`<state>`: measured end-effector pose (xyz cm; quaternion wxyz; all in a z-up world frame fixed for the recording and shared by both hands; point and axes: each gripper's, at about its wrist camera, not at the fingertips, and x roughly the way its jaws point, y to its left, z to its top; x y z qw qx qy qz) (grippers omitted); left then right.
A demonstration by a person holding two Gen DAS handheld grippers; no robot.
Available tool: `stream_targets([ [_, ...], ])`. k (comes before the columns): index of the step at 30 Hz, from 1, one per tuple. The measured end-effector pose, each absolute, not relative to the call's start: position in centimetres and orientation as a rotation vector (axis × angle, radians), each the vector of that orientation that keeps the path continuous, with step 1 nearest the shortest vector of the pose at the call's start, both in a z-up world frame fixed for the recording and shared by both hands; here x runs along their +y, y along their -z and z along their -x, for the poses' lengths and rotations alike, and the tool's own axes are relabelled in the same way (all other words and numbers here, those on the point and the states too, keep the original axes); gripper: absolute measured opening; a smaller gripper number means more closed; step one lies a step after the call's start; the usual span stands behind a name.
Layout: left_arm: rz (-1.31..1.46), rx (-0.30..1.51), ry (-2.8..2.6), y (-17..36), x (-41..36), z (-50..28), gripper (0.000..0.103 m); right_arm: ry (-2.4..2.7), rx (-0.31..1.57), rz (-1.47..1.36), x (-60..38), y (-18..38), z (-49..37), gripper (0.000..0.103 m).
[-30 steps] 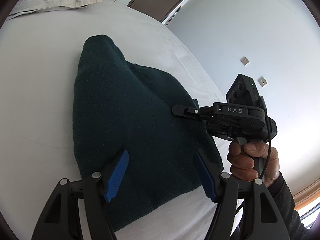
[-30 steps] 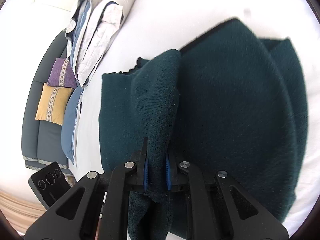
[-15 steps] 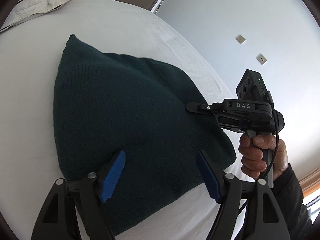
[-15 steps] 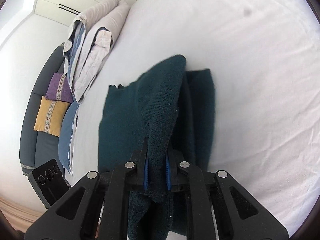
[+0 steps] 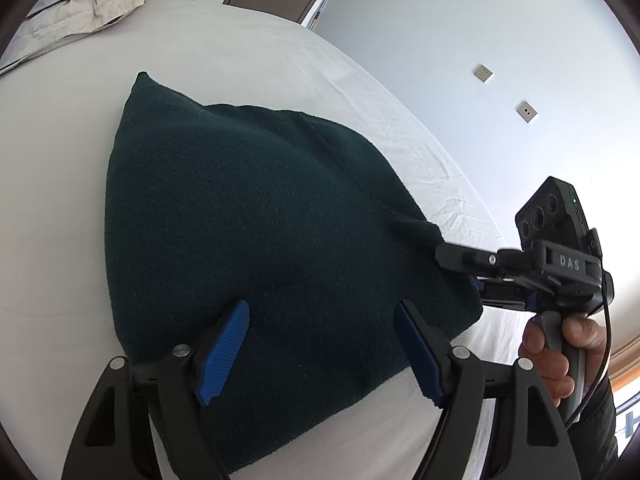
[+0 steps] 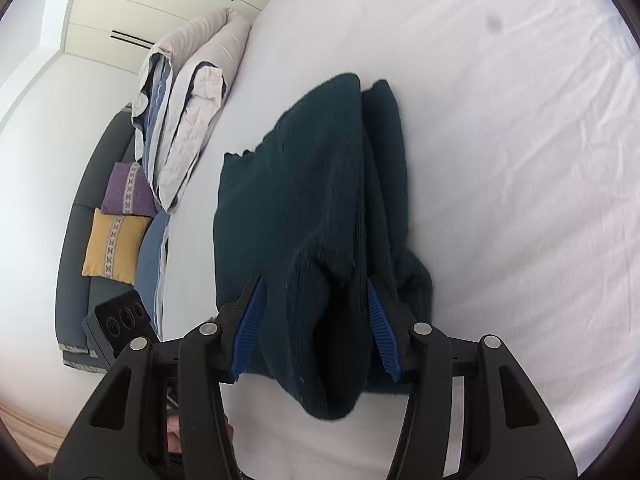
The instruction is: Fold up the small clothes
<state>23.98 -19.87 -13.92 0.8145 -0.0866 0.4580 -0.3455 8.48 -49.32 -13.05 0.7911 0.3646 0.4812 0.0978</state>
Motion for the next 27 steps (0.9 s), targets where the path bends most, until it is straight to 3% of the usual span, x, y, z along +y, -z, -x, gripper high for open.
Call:
stream_targets([
  [2, 0.189, 0.981, 0.735, 13.9, -19.9, -23.9, 0.078, -0.169, 1.061, -0.717, -49.1, 13.4, -7.1, 0.033],
  [3, 0.192, 0.984, 0.736, 13.8, -19.8, -23.9, 0.078, -0.147, 1.067, -0.717, -49.4, 13.7, -6.6, 0.014],
  [4, 0.193, 0.987, 0.738, 13.8, -19.7, -23.8, 0.078, -0.139, 1.058, -0.735, -49.8, 13.9, -5.9, 0.010],
  [12, 0.168, 0.999, 0.743, 14.2, -20.2, -22.8, 0.080, -0.117, 0.979, -0.783, -51.0, 14.6, -2.7, 0.008],
  [17, 0.098, 0.973, 0.757, 15.1, -21.6, -22.3, 0.092, -0.153, 0.948, -0.878, -52.2, 18.2, -3.4, 0.005],
  [20, 0.080, 0.954, 0.763, 14.7, -21.6, -21.9, 0.092, -0.183, 0.921, -0.927, -52.8, 18.6, -3.0, 0.005],
  [25, 0.130, 0.869, 0.735, 11.6, -18.6, -21.6, 0.091, -0.124, 0.889, -0.819, -52.7, 15.0, -1.6, 0.018],
  [27, 0.155, 0.819, 0.708, 10.2, -17.4, -22.4, 0.091, -0.066, 0.849, -0.729, -52.5, 12.4, -1.2, 0.018],
])
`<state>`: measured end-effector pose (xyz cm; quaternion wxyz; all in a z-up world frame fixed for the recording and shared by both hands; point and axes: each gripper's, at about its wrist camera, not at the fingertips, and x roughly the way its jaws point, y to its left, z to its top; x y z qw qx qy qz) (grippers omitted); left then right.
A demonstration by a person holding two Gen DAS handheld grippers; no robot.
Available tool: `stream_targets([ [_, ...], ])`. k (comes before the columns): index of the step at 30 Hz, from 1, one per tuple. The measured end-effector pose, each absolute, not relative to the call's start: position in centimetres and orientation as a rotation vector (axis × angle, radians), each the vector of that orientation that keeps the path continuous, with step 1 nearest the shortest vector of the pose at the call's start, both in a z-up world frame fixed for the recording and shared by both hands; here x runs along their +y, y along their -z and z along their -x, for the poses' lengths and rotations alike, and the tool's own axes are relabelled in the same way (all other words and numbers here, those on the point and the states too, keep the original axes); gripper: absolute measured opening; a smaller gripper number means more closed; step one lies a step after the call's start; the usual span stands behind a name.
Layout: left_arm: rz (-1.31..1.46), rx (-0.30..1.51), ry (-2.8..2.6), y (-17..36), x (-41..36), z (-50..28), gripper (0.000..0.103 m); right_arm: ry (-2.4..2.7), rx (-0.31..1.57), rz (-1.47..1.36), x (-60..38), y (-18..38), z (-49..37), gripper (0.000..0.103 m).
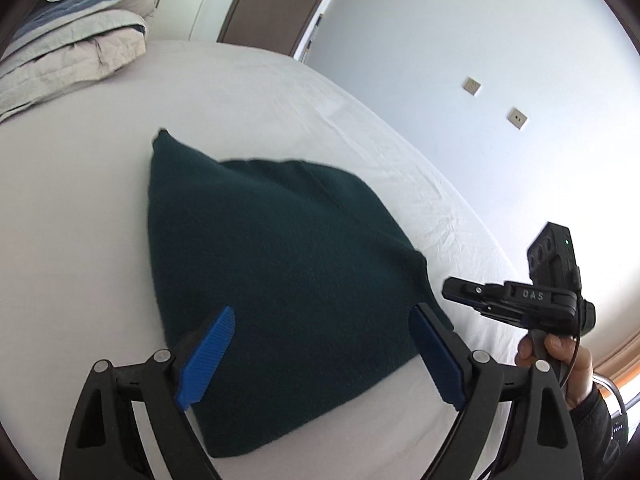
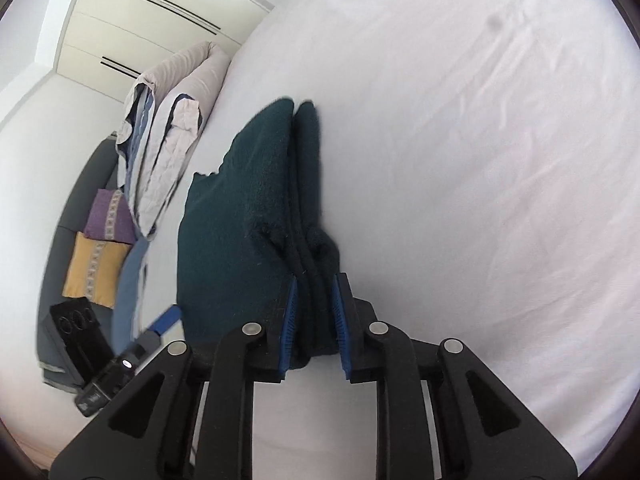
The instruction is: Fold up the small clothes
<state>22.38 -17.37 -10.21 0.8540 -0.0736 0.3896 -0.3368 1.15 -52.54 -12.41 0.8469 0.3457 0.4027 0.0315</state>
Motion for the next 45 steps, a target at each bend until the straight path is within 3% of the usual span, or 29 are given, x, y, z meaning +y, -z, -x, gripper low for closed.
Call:
stream_targets([
  [6, 0.140, 0.831, 0.620, 10.3, -18.4, -28.1, 0.088, -0.245, 0.806, -0.624, -48.2, 7.7, -4.7, 0.019],
  [9, 0.115, 0.849, 0.568, 12.0, -19.0, -30.3, 0.087, -0.235, 0.853, -0.621, -47.3, 9.3, -7.9, 0.019],
  [11, 0.098, 0.883, 0.555, 13.9, -18.8, -31.2, 0.093, -0.171, 0.920, -0.619, -47.1, 11.7, -10.7, 0.018],
  [13, -0.001, 0.857, 0.539, 14.8, -19.9, -30.9, 0.103, -0.202, 0.896, -0.688, -48.2, 13.9, -11.3, 0.006],
  [15, -0.086, 0.835, 0.509, 15.5, -20.7, -30.5, 0.103, -0.206, 0.872, -0.731, -49.2, 14.7, -11.3, 0.000],
  [20, 0.041, 0.834, 0.534, 14.0, -18.7, -30.5, 0.101, -0.155, 0.836, -0.707, -50.1, 13.9, -10.1, 0.000],
  [23, 0.118, 0.765, 0.510, 12.2, -16.1, -29.8, 0.101, -0.077, 0.789, -0.641, -51.0, 11.3, -8.5, 0.020],
  [24, 0.128, 0.757, 0.478, 12.0, -15.3, -30.0, 0.101, -0.050, 0.778, -0.621, -51.9, 10.7, -7.4, 0.046],
  [25, 0.151, 0.773, 0.463, 12.1, -14.6, -30.4, 0.101, -0.038, 0.756, -0.615, -52.3, 10.1, -6.8, 0.066],
  [26, 0.183, 0.802, 0.462, 12.5, -14.1, -31.1, 0.101, -0.052, 0.745, -0.613, -52.5, 9.7, -6.8, 0.067],
  [32, 0.284, 0.986, 0.469, 16.3, -13.6, -32.9, 0.099, -0.077, 0.888, -0.618, -51.3, 12.3, -10.3, 0.067],
  [35, 0.324, 0.995, 0.480, 16.7, -13.9, -33.0, 0.097, -0.091, 0.906, -0.662, -51.4, 14.6, -11.9, 0.065],
  [36, 0.324, 1.006, 0.493, 16.7, -14.2, -33.2, 0.092, -0.096, 0.894, -0.678, -51.6, 14.7, -12.1, 0.063],
  [38, 0.326, 1.037, 0.529, 16.7, -15.2, -33.5, 0.073, -0.105, 0.902, -0.717, -52.0, 15.0, -12.7, 0.045],
  [39, 0.315, 1.051, 0.523, 16.7, -15.7, -33.7, 0.073, -0.122, 0.907, -0.726, -52.0, 15.0, -13.0, 0.034],
  [45, 0.232, 1.057, 0.480, 16.2, -17.1, -33.7, 0.064, -0.053, 0.958, -0.554, -49.4, 14.1, -14.2, 0.026],
])
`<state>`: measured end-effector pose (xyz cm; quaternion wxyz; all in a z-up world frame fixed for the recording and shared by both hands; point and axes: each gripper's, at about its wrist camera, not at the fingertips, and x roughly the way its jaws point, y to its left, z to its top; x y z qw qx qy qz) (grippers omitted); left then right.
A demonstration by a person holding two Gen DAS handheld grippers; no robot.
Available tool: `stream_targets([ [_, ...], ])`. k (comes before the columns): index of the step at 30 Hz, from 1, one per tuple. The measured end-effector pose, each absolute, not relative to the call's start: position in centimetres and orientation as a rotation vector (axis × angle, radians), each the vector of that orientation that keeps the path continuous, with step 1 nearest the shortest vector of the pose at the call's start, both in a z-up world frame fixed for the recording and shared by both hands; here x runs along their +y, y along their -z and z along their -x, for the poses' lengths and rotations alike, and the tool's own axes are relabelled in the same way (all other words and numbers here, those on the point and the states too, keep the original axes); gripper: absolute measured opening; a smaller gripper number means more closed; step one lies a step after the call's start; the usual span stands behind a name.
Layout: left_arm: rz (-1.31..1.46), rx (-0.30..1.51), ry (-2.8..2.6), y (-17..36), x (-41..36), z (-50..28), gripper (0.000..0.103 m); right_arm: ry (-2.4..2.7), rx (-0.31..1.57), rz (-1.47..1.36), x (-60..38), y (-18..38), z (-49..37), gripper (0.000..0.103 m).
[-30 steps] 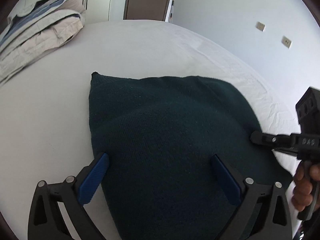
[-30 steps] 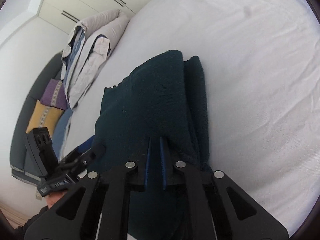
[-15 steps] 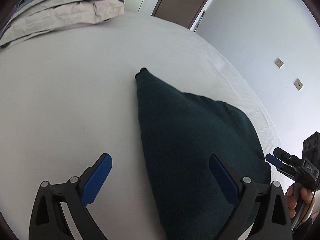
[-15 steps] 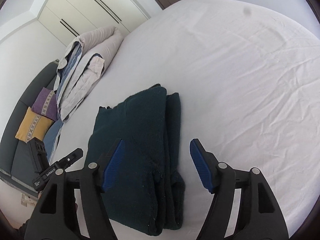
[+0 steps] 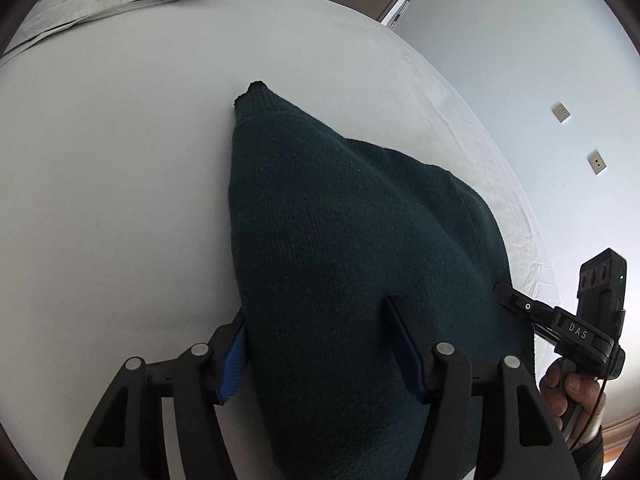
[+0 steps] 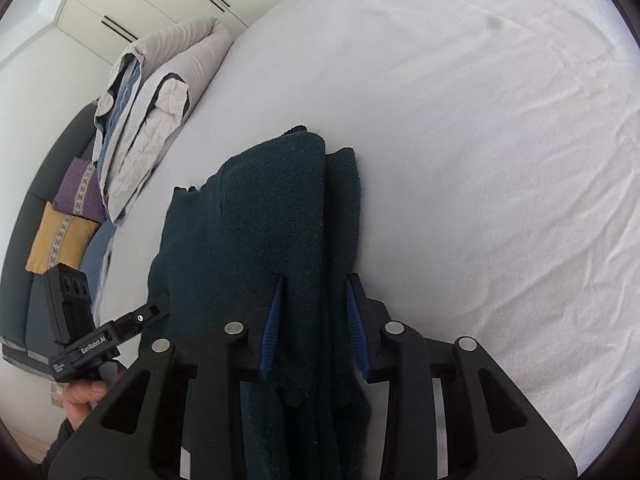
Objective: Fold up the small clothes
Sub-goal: 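Grasp the sweater edge with the right gripper and fold it over again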
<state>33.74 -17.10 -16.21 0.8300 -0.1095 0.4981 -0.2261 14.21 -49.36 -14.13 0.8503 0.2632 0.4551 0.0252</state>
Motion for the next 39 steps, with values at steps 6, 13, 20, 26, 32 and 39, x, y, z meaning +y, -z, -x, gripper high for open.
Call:
stream_targets([
  [6, 0.038, 1.037, 0.418, 15.0, -19.4, -33.1, 0.054, 0.110, 1.006, -0.213, -44.1, 12.8, -15.4, 0.021],
  [13, -0.057, 1.009, 0.403, 12.8, -19.8, -31.2, 0.040, 0.218, 0.941, -0.004, -39.3, 10.0, -14.7, 0.017],
  [20, -0.050, 0.931, 0.392, 9.3, -15.8, -26.6, 0.039, 0.145, 0.839, 0.058, -32.6, 4.2, -10.8, 0.015],
  [26, -0.049, 0.888, 0.368, 7.2, -9.9, -21.3, 0.039, 0.053, 0.817, 0.040, -26.0, 1.9, -6.9, 0.010],
  [32, -0.026, 0.910, 0.392, 7.8, -4.9, -16.2, 0.039, -0.049, 0.789, 0.009, -19.1, 0.1, -1.8, 0.005],
  [39, 0.053, 0.973, 0.351, 13.8, -1.5, -17.4, 0.043, -0.033, 0.819, -0.100, -18.5, 2.6, -0.6, 0.011],
])
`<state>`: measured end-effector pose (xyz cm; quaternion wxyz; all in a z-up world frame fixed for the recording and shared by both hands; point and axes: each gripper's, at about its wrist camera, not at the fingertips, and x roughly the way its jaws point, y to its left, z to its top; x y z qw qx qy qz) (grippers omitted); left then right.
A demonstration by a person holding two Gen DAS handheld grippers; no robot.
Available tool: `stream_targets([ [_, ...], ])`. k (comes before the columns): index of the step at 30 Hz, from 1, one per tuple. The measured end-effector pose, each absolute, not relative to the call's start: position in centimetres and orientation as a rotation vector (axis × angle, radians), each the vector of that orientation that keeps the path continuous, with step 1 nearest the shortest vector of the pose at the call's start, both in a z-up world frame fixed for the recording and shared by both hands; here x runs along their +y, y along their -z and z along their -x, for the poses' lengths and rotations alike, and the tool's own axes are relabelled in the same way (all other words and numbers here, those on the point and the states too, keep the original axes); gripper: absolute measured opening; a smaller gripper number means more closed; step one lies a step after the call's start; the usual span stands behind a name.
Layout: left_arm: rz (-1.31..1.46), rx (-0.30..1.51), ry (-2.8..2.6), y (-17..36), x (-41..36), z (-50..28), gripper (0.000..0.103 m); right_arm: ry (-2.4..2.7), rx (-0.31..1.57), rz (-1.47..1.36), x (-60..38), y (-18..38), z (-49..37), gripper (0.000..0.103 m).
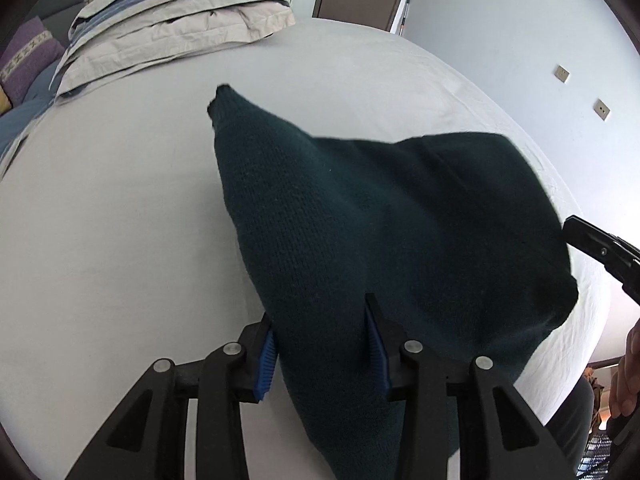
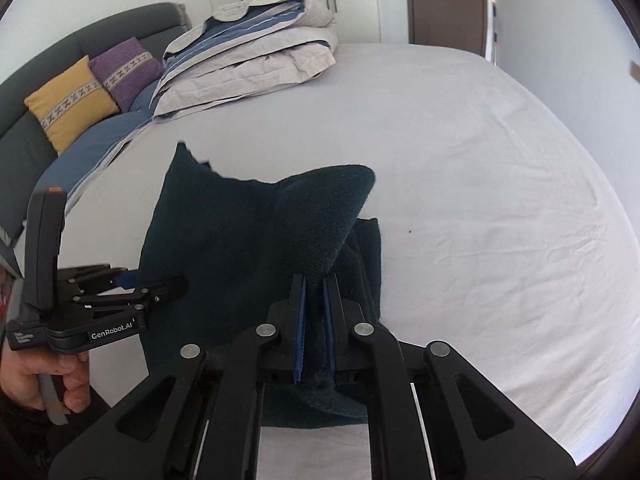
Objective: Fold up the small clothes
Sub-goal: 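Grasp the sweater edge with the right gripper and fold it over again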
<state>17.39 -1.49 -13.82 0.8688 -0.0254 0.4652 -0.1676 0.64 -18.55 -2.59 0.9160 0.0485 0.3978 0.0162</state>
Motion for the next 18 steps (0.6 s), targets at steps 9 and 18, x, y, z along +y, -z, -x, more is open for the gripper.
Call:
stream_targets([
  [9, 0.239, 1.004, 0.295, 17.1, 0.8, -18.7, 0.080, -0.073, 0.822, -0.201, -24.8, 5.1, -3.7, 0.055],
  [18, 0.319, 0.999, 0.273, 18.2, 1.0, -17.7, 0.093, -0.256, 1.130, -0.305, -26.0, 14.0, -11.6, 0.060],
])
